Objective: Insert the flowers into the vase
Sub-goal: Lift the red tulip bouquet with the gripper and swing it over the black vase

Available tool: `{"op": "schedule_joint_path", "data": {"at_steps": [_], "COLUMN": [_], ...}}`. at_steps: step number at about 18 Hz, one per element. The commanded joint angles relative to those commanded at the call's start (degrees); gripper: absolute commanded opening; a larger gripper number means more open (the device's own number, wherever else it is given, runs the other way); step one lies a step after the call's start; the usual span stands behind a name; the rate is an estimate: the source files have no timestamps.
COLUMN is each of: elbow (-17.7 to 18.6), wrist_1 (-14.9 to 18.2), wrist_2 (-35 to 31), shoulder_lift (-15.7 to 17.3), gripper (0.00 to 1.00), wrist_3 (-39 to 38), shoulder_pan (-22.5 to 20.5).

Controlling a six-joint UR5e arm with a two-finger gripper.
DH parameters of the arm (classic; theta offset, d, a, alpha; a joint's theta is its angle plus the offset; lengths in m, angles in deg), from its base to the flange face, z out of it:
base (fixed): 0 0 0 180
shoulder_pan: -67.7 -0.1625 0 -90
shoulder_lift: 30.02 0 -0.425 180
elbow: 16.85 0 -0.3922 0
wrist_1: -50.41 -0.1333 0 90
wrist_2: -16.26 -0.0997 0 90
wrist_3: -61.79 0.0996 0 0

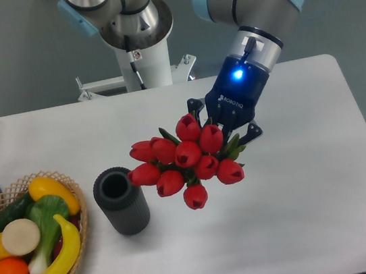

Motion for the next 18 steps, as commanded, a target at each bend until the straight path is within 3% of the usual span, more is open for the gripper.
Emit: {"op": "schedule_joint_path", "data": {"at_steps": [12,16,18], "elbow": [0.1,0.4,0.5], "wrist_1": [-0.2,-2.8,-3.0], "wrist_2": [0.0,0.2,3.8], "shoulder_lift": [-0.3,-0.7,-1.0], "gripper": [0.16,0.16,0.16], "wrist_3": [0.6,0.9,2.3], "shoulder_pan": [0.5,1.8,2.0]}}
